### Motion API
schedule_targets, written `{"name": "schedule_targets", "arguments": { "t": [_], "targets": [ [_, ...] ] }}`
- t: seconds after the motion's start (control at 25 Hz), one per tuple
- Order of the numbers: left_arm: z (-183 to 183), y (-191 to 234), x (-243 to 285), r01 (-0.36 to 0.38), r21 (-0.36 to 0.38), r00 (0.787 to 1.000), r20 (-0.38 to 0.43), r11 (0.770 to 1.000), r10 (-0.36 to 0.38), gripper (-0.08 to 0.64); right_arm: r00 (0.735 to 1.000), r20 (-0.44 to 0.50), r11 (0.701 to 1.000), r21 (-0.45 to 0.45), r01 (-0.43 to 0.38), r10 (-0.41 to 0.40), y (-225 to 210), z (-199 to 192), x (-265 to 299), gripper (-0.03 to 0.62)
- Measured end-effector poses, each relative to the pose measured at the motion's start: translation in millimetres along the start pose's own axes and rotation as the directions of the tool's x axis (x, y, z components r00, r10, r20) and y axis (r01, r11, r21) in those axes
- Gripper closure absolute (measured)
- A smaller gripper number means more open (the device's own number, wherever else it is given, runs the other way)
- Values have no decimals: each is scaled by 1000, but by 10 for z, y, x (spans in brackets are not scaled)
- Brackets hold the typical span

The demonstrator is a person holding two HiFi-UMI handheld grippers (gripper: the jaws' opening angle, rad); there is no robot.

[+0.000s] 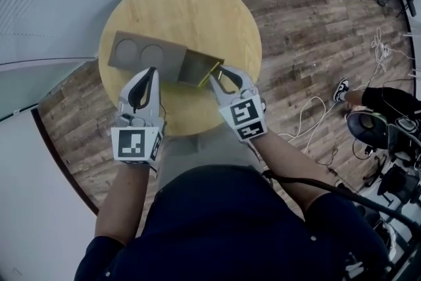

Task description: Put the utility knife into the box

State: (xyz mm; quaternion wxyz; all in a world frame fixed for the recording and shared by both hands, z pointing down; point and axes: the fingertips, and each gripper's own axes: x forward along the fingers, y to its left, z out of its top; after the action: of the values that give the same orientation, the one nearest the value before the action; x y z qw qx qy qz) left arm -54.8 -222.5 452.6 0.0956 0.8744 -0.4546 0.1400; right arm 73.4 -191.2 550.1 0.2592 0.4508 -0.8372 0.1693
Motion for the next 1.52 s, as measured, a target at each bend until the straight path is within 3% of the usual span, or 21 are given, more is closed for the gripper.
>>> {"name": "schedule_targets", "arguments": {
  "t": [0.44,0.72,1.52],
  "targets": [
    [-432,-15,-15,13,-13,999,-37,1000,-14,557,1000,14,999,43,-13,12,19,-311,143,495],
    [-592,163,-164,-37,-20,996,-81,999,36,557,1000,3,997,77,-11,11,-7,-445,349,495],
    [-466,340,-421,-64,2,996,-65,998,64,557,999,-19,988,150,33,-31,63,-477,343,446]
  ]
}}
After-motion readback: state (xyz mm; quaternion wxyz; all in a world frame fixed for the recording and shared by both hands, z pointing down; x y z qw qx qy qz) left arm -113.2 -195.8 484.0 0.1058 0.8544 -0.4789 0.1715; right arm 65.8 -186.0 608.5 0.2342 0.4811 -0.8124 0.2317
